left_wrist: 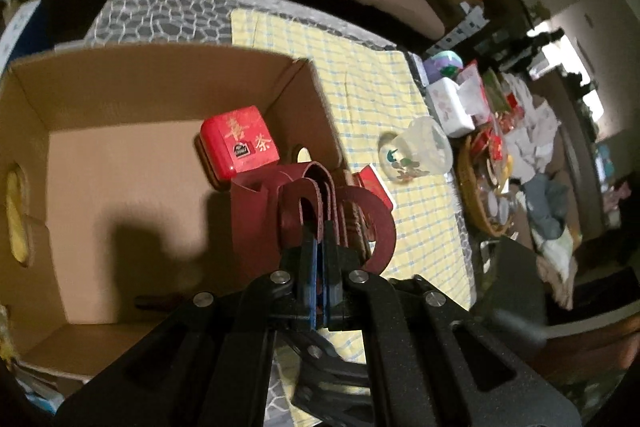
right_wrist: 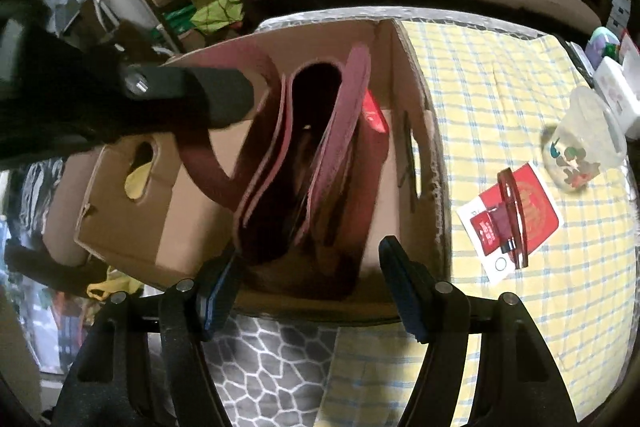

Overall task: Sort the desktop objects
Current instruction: 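Carry the red handbag box with the left tool into the cardboard box, then release the handbag box in the box and lift the left tool away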

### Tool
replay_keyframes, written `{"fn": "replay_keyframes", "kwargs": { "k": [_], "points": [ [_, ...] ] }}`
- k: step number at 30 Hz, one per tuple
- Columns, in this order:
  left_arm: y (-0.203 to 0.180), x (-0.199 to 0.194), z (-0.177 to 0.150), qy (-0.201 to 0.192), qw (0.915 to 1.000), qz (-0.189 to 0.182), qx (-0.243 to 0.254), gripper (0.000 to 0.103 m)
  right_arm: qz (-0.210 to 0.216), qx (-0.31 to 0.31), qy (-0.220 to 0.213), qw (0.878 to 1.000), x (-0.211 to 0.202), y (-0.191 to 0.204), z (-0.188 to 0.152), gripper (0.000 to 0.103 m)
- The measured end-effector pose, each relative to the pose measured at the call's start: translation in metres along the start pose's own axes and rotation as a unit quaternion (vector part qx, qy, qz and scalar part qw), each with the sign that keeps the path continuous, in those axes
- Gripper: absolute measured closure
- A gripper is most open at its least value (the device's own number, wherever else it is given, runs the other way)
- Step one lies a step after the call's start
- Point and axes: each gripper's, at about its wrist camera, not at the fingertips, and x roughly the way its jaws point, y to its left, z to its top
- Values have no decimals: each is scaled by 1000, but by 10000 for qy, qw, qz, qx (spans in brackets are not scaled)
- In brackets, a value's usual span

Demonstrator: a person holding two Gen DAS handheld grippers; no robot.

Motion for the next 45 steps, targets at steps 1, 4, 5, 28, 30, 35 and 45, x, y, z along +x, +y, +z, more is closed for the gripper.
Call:
{"fn": "replay_keyframes", "kwargs": {
  "k": [1, 4, 5, 28, 30, 35, 45],
  "points": [
    [5, 5, 0, 32, 9999, -69, -112, 101, 5, 21, 5, 10000, 0, -2, 1, 28],
    [21, 21, 1, 121, 9988, -213, -425, 101, 120, 86, -37, 9999, -4, -8, 2, 28],
    [25, 25, 0, 151, 9983, -239, -502, 101, 110, 91, -59, 9999, -7, -9, 3, 28],
    [29, 97, -13, 694, 9908, -458, -1067, 99, 246, 57, -226, 9994, -51, -33, -6, 28],
    [29, 97, -13, 734, 9906, -458, -1059, 99, 283, 70, -229, 9993, -51, -33, -6, 28],
    [28, 92, -12, 861, 9905, -401, -990, 67, 313, 23, -237, 9992, -53, -30, -6, 28],
    [53, 54, 1, 703, 9905, -588, -1025, 42, 324, -47, -316, 9990, -59, -21, 3, 28]
  ]
}}
